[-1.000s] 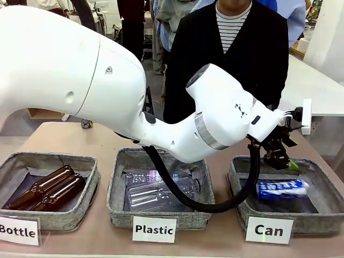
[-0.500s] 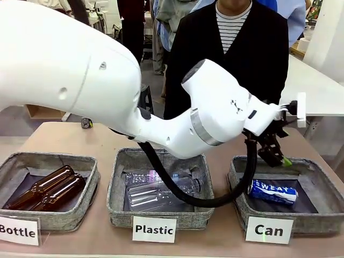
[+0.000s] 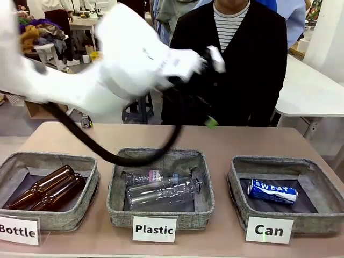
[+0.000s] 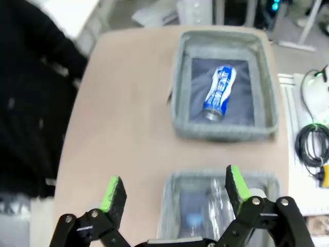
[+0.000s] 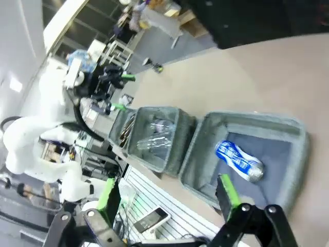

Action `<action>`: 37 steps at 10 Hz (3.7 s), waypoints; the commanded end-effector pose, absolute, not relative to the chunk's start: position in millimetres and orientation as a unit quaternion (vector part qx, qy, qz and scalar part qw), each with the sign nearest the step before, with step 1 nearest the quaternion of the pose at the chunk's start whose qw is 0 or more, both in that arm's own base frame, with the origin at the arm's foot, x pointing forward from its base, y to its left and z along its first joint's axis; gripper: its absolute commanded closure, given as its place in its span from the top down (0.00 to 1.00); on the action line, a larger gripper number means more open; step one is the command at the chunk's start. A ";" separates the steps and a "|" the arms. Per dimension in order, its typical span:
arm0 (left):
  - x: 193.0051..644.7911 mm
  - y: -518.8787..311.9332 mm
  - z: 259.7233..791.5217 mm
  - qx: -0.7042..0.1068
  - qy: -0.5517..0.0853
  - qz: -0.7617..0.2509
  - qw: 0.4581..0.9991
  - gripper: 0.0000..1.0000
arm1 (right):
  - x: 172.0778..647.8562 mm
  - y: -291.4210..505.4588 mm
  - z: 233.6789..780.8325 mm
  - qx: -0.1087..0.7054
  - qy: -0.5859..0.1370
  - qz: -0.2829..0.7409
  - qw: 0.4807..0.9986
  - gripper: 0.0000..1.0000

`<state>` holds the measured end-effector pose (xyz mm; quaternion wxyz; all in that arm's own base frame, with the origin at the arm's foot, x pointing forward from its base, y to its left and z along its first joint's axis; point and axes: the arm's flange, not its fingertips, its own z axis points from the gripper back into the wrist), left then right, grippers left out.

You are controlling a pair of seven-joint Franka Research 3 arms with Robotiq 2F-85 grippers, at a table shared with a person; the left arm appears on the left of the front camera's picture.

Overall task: Sort the can waste into the basket.
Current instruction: Pick up the can waste from the table and place it in the right Fabric basket.

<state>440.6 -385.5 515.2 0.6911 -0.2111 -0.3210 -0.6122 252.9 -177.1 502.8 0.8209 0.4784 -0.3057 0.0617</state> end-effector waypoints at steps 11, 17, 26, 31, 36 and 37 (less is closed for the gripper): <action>437.9 84.5 386.1 -0.584 -0.237 -0.216 0.746 1.00 | 393.1 -14.4 441.9 0.570 -0.311 0.150 0.746 1.00; 439.4 101.0 372.3 -0.577 -0.228 -0.198 0.758 1.00 | 365.4 -14.5 445.9 0.601 -0.264 0.170 0.735 1.00; 574.5 134.4 409.5 -0.350 -0.387 -0.385 0.761 1.00 | 365.4 -14.5 445.9 0.601 -0.264 0.170 0.735 1.00; 677.2 139.6 379.9 -0.127 -0.337 -0.532 0.767 1.00 | 365.4 -14.5 445.9 0.601 -0.264 0.170 0.735 1.00; 673.4 151.4 380.9 -0.133 -0.358 -0.520 0.764 1.00 | 365.4 -14.5 445.9 0.601 -0.264 0.170 0.735 1.00; 678.7 151.4 375.3 -0.130 -0.356 -0.525 0.762 1.00 | 365.4 -14.5 445.9 0.601 -0.264 0.170 0.735 1.00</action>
